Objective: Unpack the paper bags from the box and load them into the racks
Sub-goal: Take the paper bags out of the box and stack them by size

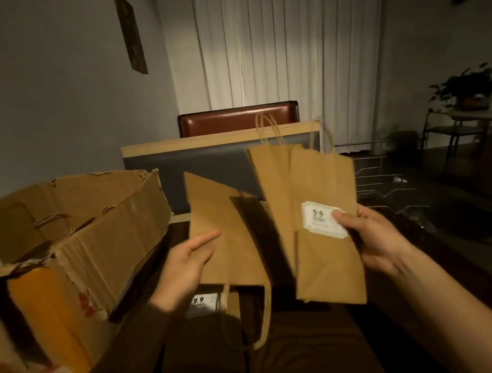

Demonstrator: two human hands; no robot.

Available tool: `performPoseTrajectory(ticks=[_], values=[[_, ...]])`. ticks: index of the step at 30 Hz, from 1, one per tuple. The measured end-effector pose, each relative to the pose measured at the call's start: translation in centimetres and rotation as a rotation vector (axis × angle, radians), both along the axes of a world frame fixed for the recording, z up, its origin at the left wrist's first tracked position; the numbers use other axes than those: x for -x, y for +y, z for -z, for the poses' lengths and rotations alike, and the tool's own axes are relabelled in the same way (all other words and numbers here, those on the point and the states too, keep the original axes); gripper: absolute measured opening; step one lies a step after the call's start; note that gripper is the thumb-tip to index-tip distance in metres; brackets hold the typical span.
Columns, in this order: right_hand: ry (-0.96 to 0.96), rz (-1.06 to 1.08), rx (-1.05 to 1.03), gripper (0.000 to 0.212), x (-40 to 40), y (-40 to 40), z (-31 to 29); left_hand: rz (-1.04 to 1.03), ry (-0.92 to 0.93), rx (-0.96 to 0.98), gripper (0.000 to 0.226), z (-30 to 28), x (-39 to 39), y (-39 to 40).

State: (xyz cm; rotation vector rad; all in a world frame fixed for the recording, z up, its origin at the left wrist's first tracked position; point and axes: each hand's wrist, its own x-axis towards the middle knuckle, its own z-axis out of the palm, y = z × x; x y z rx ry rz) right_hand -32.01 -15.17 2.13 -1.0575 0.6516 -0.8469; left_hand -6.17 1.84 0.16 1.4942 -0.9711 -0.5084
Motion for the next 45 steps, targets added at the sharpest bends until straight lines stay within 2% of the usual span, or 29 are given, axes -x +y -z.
performPoseTrajectory(ticks=[2,4,6,10,12,14,15,17,19,22,25,28,31,34,36,39,42,45], values=[[0.045,-0.045,0.062,0.021,-2.4,1.5,0.6,0.091,0.104,0.041,0.025,0.2,1.9,-0.6],[0.133,-0.082,0.142,0.021,-4.5,2.7,1.0,0.095,0.208,0.041,0.026,0.3,3.1,-1.2],[0.231,-0.081,0.212,0.021,-5.4,2.9,1.2,0.029,0.207,-0.023,0.024,0.5,3.0,-1.5],[0.423,0.126,0.417,0.02,-4.0,0.6,-1.7,-0.056,0.197,-0.163,0.023,0.9,1.0,-0.4],[0.653,0.148,0.583,0.025,-2.8,0.2,-4.5,-0.091,0.218,-0.172,0.023,1.1,0.4,-0.2],[0.915,0.121,0.836,0.037,-3.1,1.2,-6.4,-0.12,0.236,-0.173,0.022,1.2,0.7,-0.4],[0.974,0.079,0.939,0.04,-4.0,2.4,-6.8,-0.13,0.225,-0.172,0.02,1.3,1.1,-0.7],[0.973,-0.069,1.024,0.032,-6.7,5.7,-5.9,-0.12,0.18,-0.159,0.021,1.2,2.3,-1.6],[0.945,-0.197,0.99,0.025,-9.4,8.5,-3.6,-0.067,0.158,-0.145,0.027,1.0,3.7,-2.4],[0.84,-0.203,0.841,0.038,-10.5,9.8,-2.3,0.035,0.232,-0.112,0.026,1.3,4.8,-1.9],[0.747,-0.227,0.73,0.039,-10.0,9.2,-2.3,0.123,0.332,-0.049,0.027,1.7,4.9,-0.9],[0.763,-0.113,0.767,0.017,-9.8,8.0,-1.8,0.179,0.179,-0.087,0.037,1.4,4.9,-1.2],[0.721,0.114,0.759,0.018,-8.3,5.3,-2.0,0.085,0.032,-0.056,0.048,1.8,3.1,-1.5],[0.525,0.237,0.537,0.018,-5.1,2.1,-2.8,0.011,0.085,-0.057,0.057,2.9,0.3,-1.0],[0.439,0.178,0.328,0.019,-3.0,0.6,-2.9,0.024,0.134,-0.073,0.06,3.6,-1.1,-0.9],[0.392,0.057,0.146,0.022,-1.4,-0.6,-2.3,0.054,0.214,-0.062,0.058,4.1,-1.2,-1.6],[0.339,-0.01,0.073,0.025,-1.6,-0.4,-0.9,0.058,0.269,-0.029,0.053,4.2,0.0,-2.9],[0.342,-0.004,0.101,0.029,-2.4,-0.1,0.3,0.064,0.35,0.057,0.055,3.6,0.9,-3.7]])
